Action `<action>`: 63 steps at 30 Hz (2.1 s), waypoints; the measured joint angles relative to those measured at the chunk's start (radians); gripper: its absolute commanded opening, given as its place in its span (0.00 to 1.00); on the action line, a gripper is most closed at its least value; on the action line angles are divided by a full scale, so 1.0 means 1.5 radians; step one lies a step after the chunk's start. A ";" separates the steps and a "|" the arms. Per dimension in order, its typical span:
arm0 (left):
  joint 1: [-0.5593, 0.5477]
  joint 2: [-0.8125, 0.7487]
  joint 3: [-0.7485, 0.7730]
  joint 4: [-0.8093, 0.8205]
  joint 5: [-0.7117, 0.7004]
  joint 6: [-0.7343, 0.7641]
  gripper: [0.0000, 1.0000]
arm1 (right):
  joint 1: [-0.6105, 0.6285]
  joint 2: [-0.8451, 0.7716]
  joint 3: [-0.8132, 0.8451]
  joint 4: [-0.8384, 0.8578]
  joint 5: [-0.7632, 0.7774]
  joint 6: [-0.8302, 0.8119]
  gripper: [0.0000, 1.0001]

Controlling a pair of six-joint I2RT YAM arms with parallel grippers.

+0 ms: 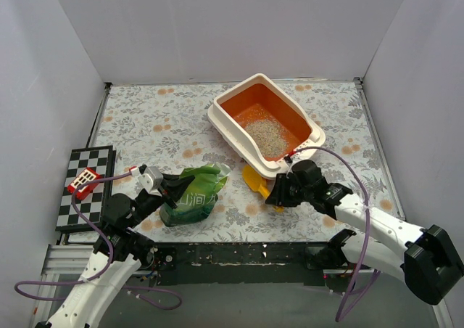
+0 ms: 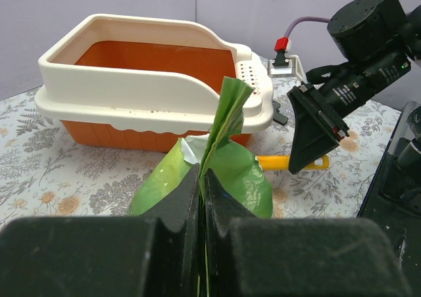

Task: Fill the litter box with clean litter

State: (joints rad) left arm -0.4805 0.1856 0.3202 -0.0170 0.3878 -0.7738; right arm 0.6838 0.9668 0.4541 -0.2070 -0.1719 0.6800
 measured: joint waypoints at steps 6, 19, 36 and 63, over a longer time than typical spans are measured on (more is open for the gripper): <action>0.000 0.000 0.000 0.000 0.000 0.000 0.00 | -0.003 0.037 0.064 -0.066 0.062 -0.035 0.57; 0.000 0.001 0.000 0.000 0.001 0.000 0.00 | -0.002 0.033 0.202 -0.214 0.119 -0.114 0.59; 0.000 0.000 0.000 0.000 0.000 0.000 0.00 | -0.090 0.257 0.337 -0.221 0.219 -0.104 0.59; 0.003 0.526 0.225 0.205 0.346 -0.073 0.00 | -0.239 0.034 0.460 -0.276 0.067 -0.264 0.59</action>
State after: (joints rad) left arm -0.4755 0.9752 0.6579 0.2913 0.9070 -0.8833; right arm 0.3248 1.0176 1.1439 -0.6209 -0.0715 0.2836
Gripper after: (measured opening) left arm 0.010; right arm 0.592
